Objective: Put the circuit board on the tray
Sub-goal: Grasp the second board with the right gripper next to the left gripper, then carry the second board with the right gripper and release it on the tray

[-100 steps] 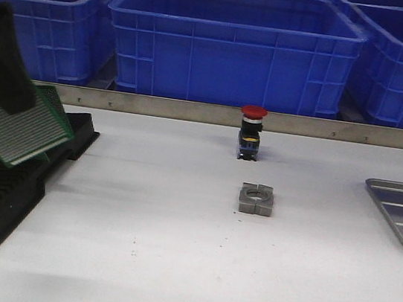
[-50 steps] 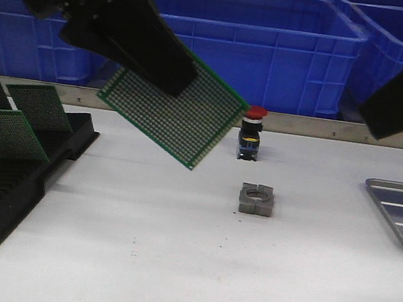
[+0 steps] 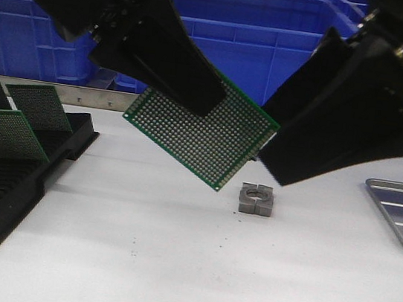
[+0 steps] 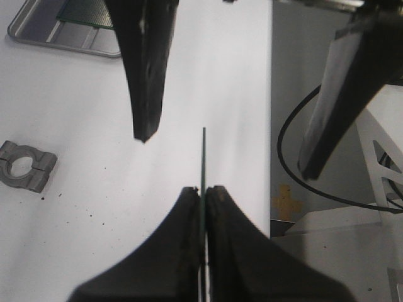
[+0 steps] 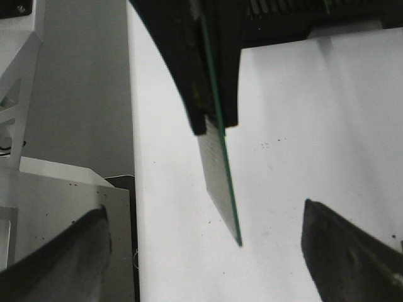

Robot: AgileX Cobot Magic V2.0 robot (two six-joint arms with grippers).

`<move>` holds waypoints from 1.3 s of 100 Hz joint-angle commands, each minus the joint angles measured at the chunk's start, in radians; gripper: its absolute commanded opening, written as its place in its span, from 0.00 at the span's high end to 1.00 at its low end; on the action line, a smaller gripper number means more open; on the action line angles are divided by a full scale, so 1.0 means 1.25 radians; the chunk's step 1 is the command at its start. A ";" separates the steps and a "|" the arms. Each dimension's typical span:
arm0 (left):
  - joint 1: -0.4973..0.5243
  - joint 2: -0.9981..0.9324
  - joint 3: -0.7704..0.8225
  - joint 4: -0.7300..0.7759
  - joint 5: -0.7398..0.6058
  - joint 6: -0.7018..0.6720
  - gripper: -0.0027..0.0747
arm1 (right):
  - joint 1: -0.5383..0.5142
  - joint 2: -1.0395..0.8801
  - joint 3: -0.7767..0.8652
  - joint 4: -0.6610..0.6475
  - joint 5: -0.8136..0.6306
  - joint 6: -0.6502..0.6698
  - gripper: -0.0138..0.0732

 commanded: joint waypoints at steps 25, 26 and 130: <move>-0.007 -0.023 -0.025 -0.052 0.012 0.000 0.99 | 0.026 0.046 -0.025 0.136 -0.022 -0.014 0.49; -0.007 -0.023 -0.025 -0.052 0.012 0.000 0.99 | 0.026 0.046 -0.025 0.136 -0.022 -0.014 0.51; -0.005 -0.023 -0.067 0.063 -0.040 0.006 0.31 | -0.207 0.046 -0.024 -0.041 0.009 0.453 0.92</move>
